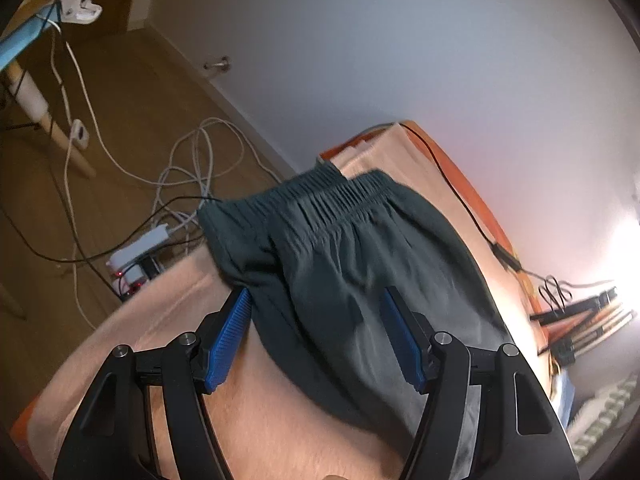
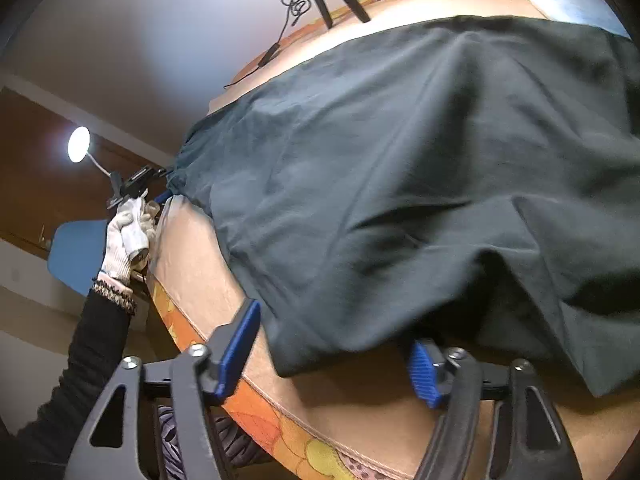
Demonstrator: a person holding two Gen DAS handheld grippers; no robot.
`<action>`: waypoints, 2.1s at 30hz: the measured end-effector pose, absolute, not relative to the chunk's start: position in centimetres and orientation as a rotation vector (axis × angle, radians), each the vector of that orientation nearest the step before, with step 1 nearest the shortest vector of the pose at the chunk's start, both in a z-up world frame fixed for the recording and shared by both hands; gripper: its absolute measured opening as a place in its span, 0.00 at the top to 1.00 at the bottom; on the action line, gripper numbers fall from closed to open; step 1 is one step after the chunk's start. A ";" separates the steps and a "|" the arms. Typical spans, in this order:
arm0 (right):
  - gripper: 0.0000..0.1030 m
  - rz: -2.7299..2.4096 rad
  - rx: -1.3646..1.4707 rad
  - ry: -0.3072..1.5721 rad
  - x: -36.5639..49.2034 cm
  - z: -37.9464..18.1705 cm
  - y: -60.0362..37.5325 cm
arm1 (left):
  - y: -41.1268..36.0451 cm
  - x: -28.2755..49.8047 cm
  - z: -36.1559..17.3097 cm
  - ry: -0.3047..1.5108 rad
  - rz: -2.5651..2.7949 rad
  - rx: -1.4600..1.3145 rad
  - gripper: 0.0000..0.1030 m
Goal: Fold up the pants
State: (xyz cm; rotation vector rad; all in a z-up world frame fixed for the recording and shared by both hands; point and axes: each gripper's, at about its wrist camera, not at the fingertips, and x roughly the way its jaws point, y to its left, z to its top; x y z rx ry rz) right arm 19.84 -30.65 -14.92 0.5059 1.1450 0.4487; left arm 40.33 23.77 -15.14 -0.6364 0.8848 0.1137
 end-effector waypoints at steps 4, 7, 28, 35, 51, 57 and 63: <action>0.32 0.469 0.495 1.149 20.3 -14.8 -30.0 | 23.0 41.1 -15.3 0.862 0.207 -0.558 0.60; 0.59 0.502 0.481 1.177 20.7 -15.1 -29.0 | 23.1 41.4 -15.5 0.855 0.225 -0.544 0.86; 0.63 0.610 0.256 1.133 20.0 -7.1 -30.7 | 32.2 37.3 -12.9 0.788 0.144 -0.607 0.62; 0.61 0.731 0.167 1.128 23.5 -2.8 -24.8 | 32.8 38.2 -14.2 0.802 0.082 -0.628 0.54; 0.60 0.826 -0.222 0.900 40.0 -2.5 -0.8 | 31.3 39.2 -14.7 0.737 -0.069 -0.703 0.54; 0.61 0.769 -0.286 0.892 47.6 -4.4 5.4 | 29.4 40.5 -15.1 0.766 -0.083 -0.658 0.54; 0.60 0.780 -0.228 0.969 54.3 -7.6 10.0 | 29.7 40.8 -15.4 0.757 -0.090 -0.660 0.54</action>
